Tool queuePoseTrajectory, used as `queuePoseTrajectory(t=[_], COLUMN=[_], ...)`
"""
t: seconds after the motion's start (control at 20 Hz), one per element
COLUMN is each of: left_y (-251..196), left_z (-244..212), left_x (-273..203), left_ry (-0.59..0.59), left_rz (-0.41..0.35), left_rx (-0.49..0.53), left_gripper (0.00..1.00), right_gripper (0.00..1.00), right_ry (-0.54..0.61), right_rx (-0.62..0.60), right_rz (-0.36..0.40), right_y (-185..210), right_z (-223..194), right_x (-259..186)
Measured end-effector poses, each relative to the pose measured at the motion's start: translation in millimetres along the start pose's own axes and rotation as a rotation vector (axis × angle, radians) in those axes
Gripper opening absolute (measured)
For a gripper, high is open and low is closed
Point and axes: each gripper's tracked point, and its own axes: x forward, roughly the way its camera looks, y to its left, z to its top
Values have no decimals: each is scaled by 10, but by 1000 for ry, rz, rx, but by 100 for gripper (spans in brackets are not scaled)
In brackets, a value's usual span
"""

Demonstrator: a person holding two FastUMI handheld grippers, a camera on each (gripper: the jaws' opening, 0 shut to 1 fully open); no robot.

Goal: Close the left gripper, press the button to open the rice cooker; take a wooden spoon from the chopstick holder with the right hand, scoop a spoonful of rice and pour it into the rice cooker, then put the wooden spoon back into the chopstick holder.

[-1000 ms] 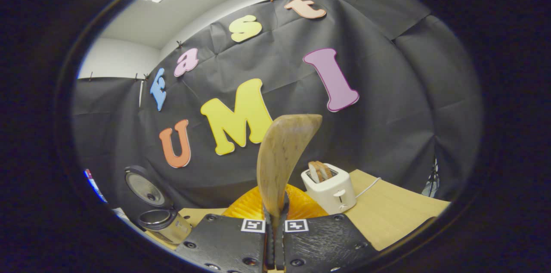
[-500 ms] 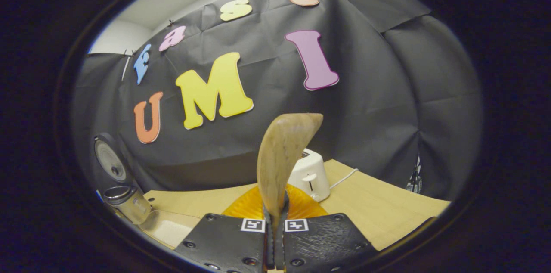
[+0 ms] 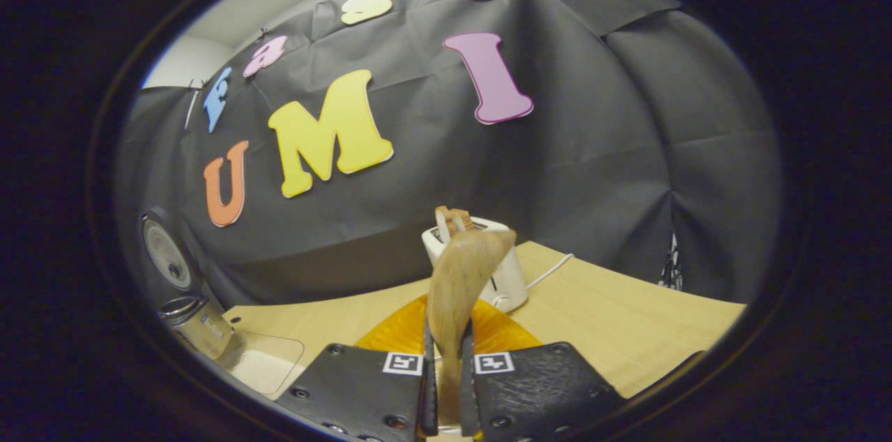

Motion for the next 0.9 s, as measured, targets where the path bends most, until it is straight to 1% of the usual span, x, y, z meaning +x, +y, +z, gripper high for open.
queuePoseTrajectory(t=[0.05,0.1,0.15,0.2,0.25,0.3,0.35,0.4,0.45,0.5,0.55,0.65,0.7,0.75,0.8,0.85,0.9], left_y=[-13,-37,-45,-74,-95,-110,-125,-137,-189,-238,-309,-404,-404,-399,-363,-340,-325], left_z=[-1,10,14,22,30,42,53,41,32,28,28,116,189,283,372,441,494], left_x=[3,-6,-7,-13,-11,-20,-15,-10,-2,9,23,87,142,210,291,384,496], left_ry=[-1,-1,-4,-5,-7,-8,-11,-8,-5,1,8,6,-3,-13,-25,-29,-20], left_rz=[-4,-6,-8,-9,-10,-16,-13,-12,-16,-17,-22,-22,-13,2,20,31,39], left_rx=[-1,0,0,-1,-3,-5,-15,-31,-55,-83,-106,-109,-90,-60,-24,4,19], left_gripper=[98,98,98,98,98,98,98,98,98,98,98,98,97,98,97,97,97], right_gripper=[14,20,16,27,26,42,48,63,64,78,74,74,75,77,86,82,90], right_ry=[-7,-25,-52,-78,-105,-130,-153,-179,-202,-223,-239,-264,-276,-286,-295,-294,-290], right_rx=[2,-2,-7,-11,-17,-28,-50,-69,-82,-91,-99,-113,-119,-125,-134,-149,-163], right_rz=[8,0,-7,-8,-14,-26,-41,-45,-49,-47,-44,-27,-14,-3,-1,-5,4], right_y=[1,-25,-54,-62,-74,-98,-132,-149,-150,-159,-156,-155,-148,-152,-168,-190,-190], right_z=[24,89,181,279,371,460,540,624,697,761,812,895,918,937,947,925,902], right_x=[-8,-35,-90,-167,-249,-333,-396,-490,-571,-655,-749,-927,-1022,-1110,-1178,-1236,-1308])
